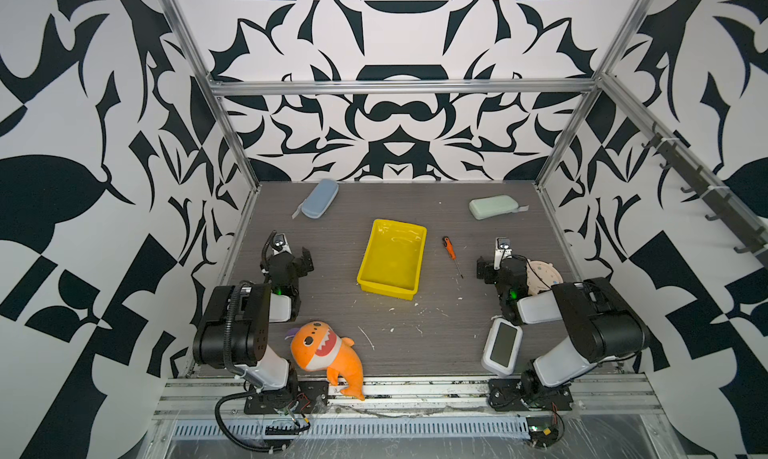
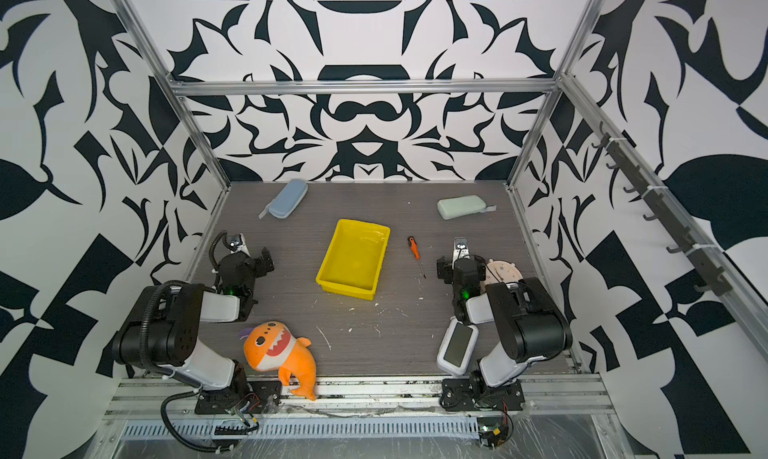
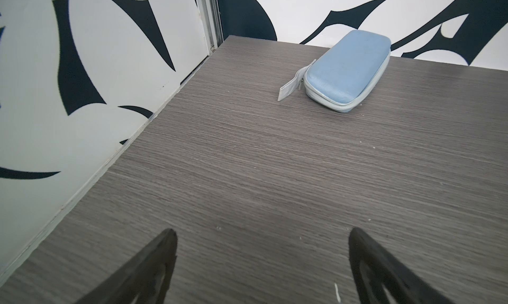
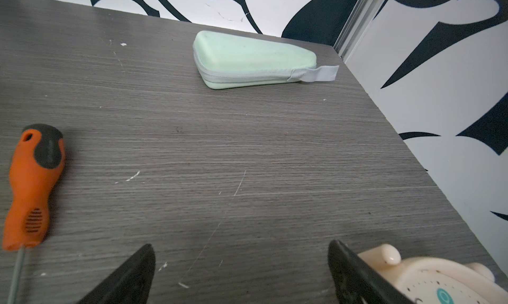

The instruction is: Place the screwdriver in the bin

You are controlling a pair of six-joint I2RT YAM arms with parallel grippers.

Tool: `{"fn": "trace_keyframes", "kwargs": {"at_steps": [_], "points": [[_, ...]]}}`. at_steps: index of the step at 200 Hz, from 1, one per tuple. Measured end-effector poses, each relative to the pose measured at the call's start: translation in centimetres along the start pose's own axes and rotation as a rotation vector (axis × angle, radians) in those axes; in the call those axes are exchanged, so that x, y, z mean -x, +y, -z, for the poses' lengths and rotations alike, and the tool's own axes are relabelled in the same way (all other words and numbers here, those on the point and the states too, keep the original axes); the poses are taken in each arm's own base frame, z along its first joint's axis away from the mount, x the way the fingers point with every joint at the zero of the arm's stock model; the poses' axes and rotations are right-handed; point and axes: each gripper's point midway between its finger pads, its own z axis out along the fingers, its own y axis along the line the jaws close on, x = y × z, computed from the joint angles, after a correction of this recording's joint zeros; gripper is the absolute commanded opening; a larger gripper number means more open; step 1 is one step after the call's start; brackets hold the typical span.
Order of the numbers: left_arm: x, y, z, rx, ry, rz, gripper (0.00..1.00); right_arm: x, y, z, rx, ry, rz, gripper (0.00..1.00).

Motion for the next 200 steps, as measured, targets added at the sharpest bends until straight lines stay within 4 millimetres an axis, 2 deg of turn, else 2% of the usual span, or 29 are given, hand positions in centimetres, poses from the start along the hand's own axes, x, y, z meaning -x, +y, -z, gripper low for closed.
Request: {"fn": "trace_keyframes", "kwargs": {"at_steps": [152, 176, 187, 193, 200], "points": [[-0.2, 0.0, 0.0, -0.003, 0.009, 0.001, 1.0, 0.2, -0.4, -0.4, 0.013, 0.004, -0.02, 1.0], [-0.1, 0.1, 0.1, 0.009, 0.02, -0.002, 1.0, 0.7, -0.4, 0.3, 0.018, 0.015, -0.016, 1.0], [0.8, 0.1, 0.3, 0.014, 0.061, -0.006, 1.0, 1.7, -1.2, 1.2, -0.02, 0.045, -0.028, 1.0], [2.3, 0.0, 0.3, 0.013, 0.065, -0.005, 1.0, 3.0, -1.8, 1.7, -0.043, 0.046, -0.039, 1.0], [4.9, -0.3, 0.3, 0.009, 0.053, -0.001, 1.0, 5.3, -2.4, 2.4, -0.067, 0.027, -0.059, 1.0]]}}
